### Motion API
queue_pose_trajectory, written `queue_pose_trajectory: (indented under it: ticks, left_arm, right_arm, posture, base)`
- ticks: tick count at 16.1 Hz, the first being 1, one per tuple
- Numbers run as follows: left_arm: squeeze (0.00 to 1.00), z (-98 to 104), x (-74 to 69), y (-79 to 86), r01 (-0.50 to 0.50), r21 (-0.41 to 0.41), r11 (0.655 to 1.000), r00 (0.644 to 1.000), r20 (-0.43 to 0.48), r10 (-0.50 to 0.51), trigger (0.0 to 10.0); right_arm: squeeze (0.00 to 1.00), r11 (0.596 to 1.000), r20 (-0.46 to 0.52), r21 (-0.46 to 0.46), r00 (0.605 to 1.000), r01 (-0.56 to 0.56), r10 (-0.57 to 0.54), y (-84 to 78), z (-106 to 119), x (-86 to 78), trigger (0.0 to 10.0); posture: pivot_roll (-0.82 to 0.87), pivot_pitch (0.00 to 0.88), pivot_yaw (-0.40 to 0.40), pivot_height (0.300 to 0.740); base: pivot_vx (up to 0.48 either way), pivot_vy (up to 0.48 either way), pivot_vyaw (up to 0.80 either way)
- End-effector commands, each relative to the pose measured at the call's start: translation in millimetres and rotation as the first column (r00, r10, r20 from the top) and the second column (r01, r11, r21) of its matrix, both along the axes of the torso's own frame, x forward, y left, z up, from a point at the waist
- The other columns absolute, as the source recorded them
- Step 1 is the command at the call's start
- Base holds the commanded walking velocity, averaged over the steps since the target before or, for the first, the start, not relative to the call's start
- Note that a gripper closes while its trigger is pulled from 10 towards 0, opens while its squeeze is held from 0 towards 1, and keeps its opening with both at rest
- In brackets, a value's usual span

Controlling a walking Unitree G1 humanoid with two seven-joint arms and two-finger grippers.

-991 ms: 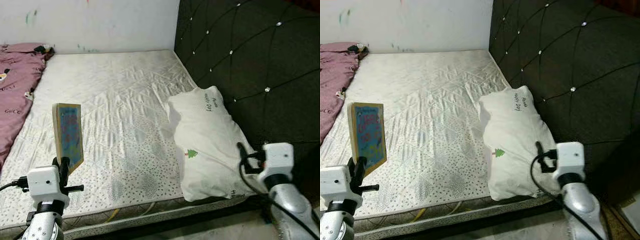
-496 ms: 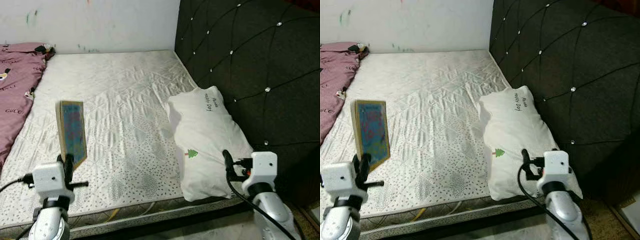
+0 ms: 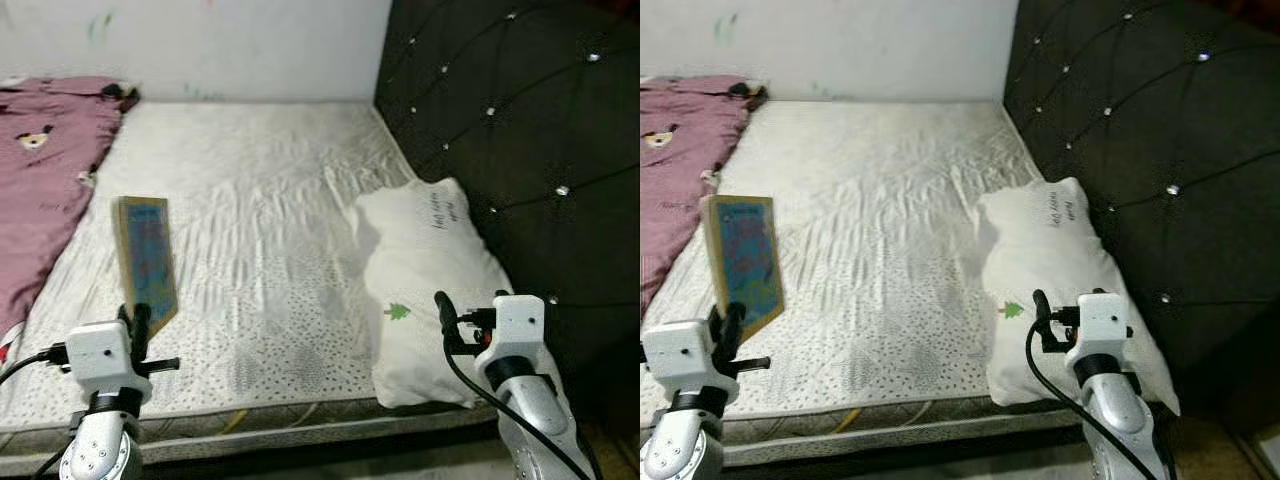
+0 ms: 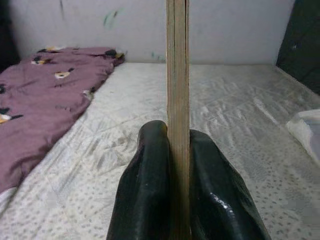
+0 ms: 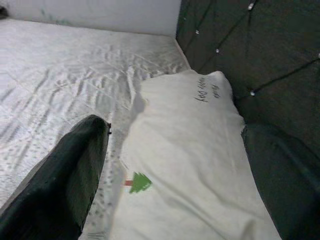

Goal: Clean up the room

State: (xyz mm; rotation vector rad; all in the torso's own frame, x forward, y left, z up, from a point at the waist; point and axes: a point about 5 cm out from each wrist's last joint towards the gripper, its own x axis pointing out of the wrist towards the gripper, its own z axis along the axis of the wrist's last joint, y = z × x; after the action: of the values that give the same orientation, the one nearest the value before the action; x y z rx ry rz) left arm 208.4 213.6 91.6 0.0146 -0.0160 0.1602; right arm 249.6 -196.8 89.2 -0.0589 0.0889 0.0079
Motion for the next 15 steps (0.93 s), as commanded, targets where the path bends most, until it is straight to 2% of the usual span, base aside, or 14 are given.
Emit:
queue_pose_trajectory:
  ticks: [1, 5, 15]
  left_arm:
    - [0.00, 11.5, 6.0, -8.9, 0.047, -0.005, 0.999, 0.997, 0.066, -0.047, 10.0]
    - [0.00, 6.9, 5.9, -8.3, 0.029, -0.061, 0.998, 0.998, 0.057, -0.025, 10.0]
    - [0.00, 2.1, 17.1, -8.6, 0.031, -0.040, 0.999, 0.999, 0.033, -0.030, 10.0]
  right_arm:
    - [0.00, 1.000, 0.009, 0.014, 1.000, -0.002, 0.002, 2.1, 3.7, 2.6, 10.0]
    - [0.00, 0.999, 0.001, 0.039, 1.000, 0.011, -0.011, 9.9, -0.8, 0.5, 10.0]
    - [0.00, 0.997, 0.006, 0.048, 0.999, 0.054, -0.054, 6.0, -1.7, 8.2, 10.0]
  posture:
    - [0.03, 0.060, -0.038, 0.740]
    - [0.03, 0.054, -0.037, 0.740]
    - [0.01, 0.015, -0.018, 0.740]
  base:
    - [0.000, 0.000, 0.00]
    - [0.000, 0.000, 0.00]
    - [0.000, 0.000, 0.00]
